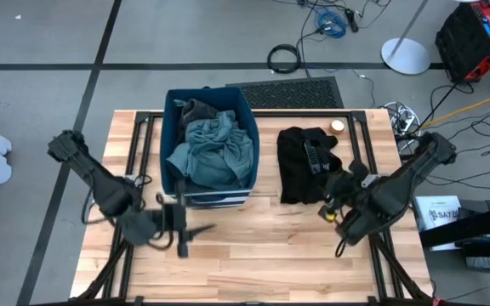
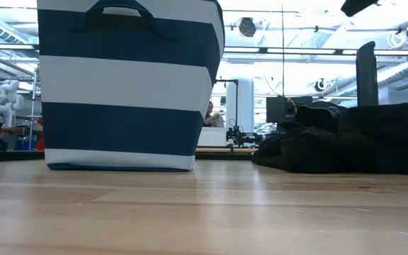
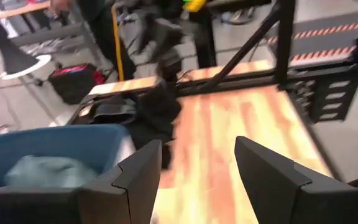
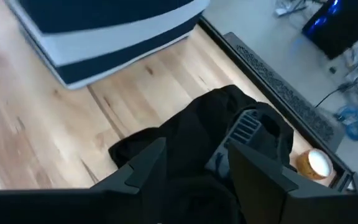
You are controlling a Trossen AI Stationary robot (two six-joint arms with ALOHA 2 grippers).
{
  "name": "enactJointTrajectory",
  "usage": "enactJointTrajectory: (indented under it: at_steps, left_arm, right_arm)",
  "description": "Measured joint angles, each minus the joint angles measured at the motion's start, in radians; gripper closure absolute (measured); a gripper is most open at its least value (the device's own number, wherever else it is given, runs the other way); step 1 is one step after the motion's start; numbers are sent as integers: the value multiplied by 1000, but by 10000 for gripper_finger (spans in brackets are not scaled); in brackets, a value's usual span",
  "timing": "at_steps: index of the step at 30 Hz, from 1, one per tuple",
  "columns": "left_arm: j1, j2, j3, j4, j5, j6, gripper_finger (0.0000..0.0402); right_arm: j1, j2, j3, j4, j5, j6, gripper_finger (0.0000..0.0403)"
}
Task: Sort clothes
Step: Put the black boxer into the blue laundry organizer
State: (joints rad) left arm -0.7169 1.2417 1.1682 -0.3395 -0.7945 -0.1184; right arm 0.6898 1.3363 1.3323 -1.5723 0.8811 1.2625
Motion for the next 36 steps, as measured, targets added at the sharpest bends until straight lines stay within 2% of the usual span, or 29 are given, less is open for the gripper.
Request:
enactJointTrajectory:
  at_steps: [4,6,9,11,14,18,25,36]
  left_arm:
    - [-71,83,-13,182,-52,47,187]
    - [-88,139,-13,300,-56,143,187]
    - [-91,195,-6,404,-43,275,187]
    - [-82,207,-3,424,-48,307,187]
    - [-62,220,-3,412,-59,253,187]
    - [-46,238,-3,388,-1,220,187]
    - [-46,257,-3,376,22,202,187]
    - [-8,257,-3,348,20,205,187]
  right_arm:
    - [-89,-76,-10,0,4,-39,243]
    - [-163,-88,-28,4,-8,-72,243]
    - [-302,-98,-71,55,-107,-168,243]
    - [-391,-107,-119,130,-180,-243,243]
    - [-506,-113,-196,246,-272,-308,243]
    - [-613,-109,-288,363,-301,-328,243]
    - [-677,-73,-373,470,-308,-364,243]
    - [-678,41,-375,503,-296,-389,243]
